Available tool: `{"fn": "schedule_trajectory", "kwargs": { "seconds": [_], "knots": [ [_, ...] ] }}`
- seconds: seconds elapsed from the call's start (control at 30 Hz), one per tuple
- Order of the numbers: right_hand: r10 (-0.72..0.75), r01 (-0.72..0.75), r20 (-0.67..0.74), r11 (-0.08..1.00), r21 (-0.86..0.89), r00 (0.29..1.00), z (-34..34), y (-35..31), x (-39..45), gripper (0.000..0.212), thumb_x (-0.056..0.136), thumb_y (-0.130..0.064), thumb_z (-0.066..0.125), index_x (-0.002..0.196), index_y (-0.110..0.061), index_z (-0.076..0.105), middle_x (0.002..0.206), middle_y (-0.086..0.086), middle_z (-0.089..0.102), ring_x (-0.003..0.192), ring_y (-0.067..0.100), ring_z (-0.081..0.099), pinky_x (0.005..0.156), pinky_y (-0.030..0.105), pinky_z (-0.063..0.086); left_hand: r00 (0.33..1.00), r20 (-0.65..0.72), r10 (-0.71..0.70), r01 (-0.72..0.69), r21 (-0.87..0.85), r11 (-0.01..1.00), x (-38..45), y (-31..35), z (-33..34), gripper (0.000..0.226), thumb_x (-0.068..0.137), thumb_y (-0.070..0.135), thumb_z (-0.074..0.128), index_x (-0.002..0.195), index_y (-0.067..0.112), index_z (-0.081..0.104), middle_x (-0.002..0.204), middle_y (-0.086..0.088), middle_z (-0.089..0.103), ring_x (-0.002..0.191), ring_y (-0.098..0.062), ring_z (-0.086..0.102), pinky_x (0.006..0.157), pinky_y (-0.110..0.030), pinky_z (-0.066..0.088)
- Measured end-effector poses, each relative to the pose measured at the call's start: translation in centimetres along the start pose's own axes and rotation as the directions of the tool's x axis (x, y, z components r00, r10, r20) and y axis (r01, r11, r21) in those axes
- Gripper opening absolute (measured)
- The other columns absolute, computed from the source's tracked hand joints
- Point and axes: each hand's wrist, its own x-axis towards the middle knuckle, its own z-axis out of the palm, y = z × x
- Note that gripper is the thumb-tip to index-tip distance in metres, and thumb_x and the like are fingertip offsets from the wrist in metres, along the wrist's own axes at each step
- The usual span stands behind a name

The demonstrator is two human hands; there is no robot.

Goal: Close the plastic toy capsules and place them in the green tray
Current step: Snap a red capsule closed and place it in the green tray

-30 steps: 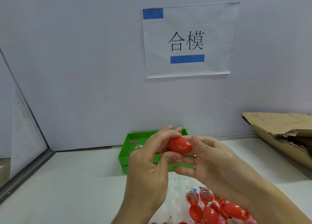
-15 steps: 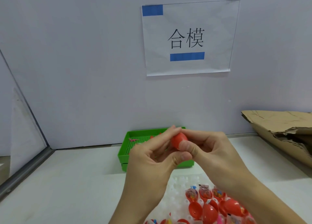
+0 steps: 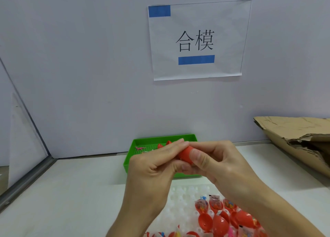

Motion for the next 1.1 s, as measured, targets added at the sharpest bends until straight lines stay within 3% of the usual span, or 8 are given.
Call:
{"fn": "schedule_trajectory", "kwargs": {
  "seconds": [0.1,0.23,0.4,0.6,0.73,0.93,1.03,1.1],
  "knots": [
    [-0.012,0.012,-0.012,1.000,0.017,1.000,0.5,0.4,0.0,0.023,0.092,-0.024,0.060,0.107,-0.021,0.078,0.105,0.010,0.076,0.104,0.027,0.072,0.089,0.036,0.058,0.992,-0.078,0.104,-0.095,0.108,0.990,-0.2,-0.2,0.5,0.042,0.078,-0.007,0.066,0.110,0.020,0.073,0.114,0.017,0.071,0.104,-0.002,0.069,0.092,-0.024,0.054],
    [-0.004,0.004,-0.012,0.999,0.038,1.000,0.6,0.3,0.0,0.026,0.089,-0.033,0.064,0.108,-0.022,0.077,0.102,0.004,0.077,0.100,0.024,0.073,0.087,0.037,0.058,0.983,-0.118,0.142,-0.123,0.151,0.981,-0.5,-0.7,0.6,0.049,0.075,-0.024,0.067,0.107,0.012,0.072,0.103,0.012,0.075,0.091,-0.001,0.072,0.080,-0.013,0.055],
    [0.085,-0.092,0.049,0.983,0.158,0.995,0.1,-0.4,0.0,0.039,0.085,-0.039,0.070,0.106,-0.006,0.076,0.094,0.013,0.076,0.087,0.023,0.074,0.078,0.027,0.057,0.985,-0.051,0.162,-0.151,0.175,0.973,0.0,-0.1,0.1,0.049,0.072,-0.018,0.072,0.103,0.020,0.075,0.083,0.014,0.077,0.078,0.002,0.071,0.073,-0.009,0.054],
    [0.144,-0.147,0.030,0.974,0.172,0.989,0.1,-0.5,0.0,0.046,0.077,-0.045,0.073,0.093,-0.002,0.078,0.080,0.013,0.073,0.074,0.022,0.071,0.071,0.026,0.056,0.965,-0.081,0.249,-0.217,0.281,0.935,0.0,0.4,0.4,0.040,0.074,-0.005,0.068,0.106,0.019,0.072,0.088,0.015,0.074,0.077,0.002,0.070,0.075,-0.008,0.052],
    [0.290,-0.287,0.038,0.906,0.311,0.956,-0.1,-1.0,0.1,0.045,0.074,-0.045,0.072,0.080,0.000,0.077,0.078,0.020,0.071,0.066,0.023,0.070,0.062,0.025,0.056,0.992,0.002,0.129,-0.126,0.234,0.964,0.0,0.6,0.4,0.029,0.079,0.016,0.070,0.104,0.030,0.077,0.091,0.021,0.074,0.081,0.002,0.070,0.077,-0.015,0.054],
    [0.396,-0.387,0.025,0.881,0.272,0.918,0.1,-1.3,0.2,0.058,0.077,-0.061,0.071,0.079,-0.003,0.078,0.080,0.018,0.073,0.066,0.023,0.070,0.059,0.025,0.056,0.998,0.012,-0.065,0.064,0.088,0.994,-0.2,0.8,0.9,0.033,0.084,0.019,0.074,0.091,0.051,0.075,0.082,0.021,0.075,0.079,0.001,0.072,0.072,-0.013,0.055],
    [0.423,-0.412,-0.013,0.889,0.197,0.906,-0.3,-1.7,0.2,0.070,0.076,-0.065,0.055,0.087,0.000,0.079,0.091,0.025,0.074,0.068,0.026,0.071,0.059,0.027,0.056,0.957,-0.078,-0.278,0.264,-0.153,0.952,0.0,0.9,1.2,0.015,0.075,0.031,0.071,0.087,0.033,0.080,0.084,0.010,0.078,0.085,-0.006,0.074,0.075,-0.016,0.055],
    [0.343,-0.347,-0.145,0.938,0.003,0.928,-0.3,-1.8,0.2,0.059,0.077,-0.062,0.055,0.083,-0.009,0.080,0.083,0.019,0.075,0.066,0.026,0.071,0.058,0.028,0.056,0.896,-0.051,-0.442,0.397,-0.355,0.846,0.1,0.5,1.3,0.030,0.072,0.032,0.068,0.090,0.012,0.081,0.089,-0.005,0.078,0.089,-0.021,0.075,0.073,-0.026,0.058]
  ]
}}
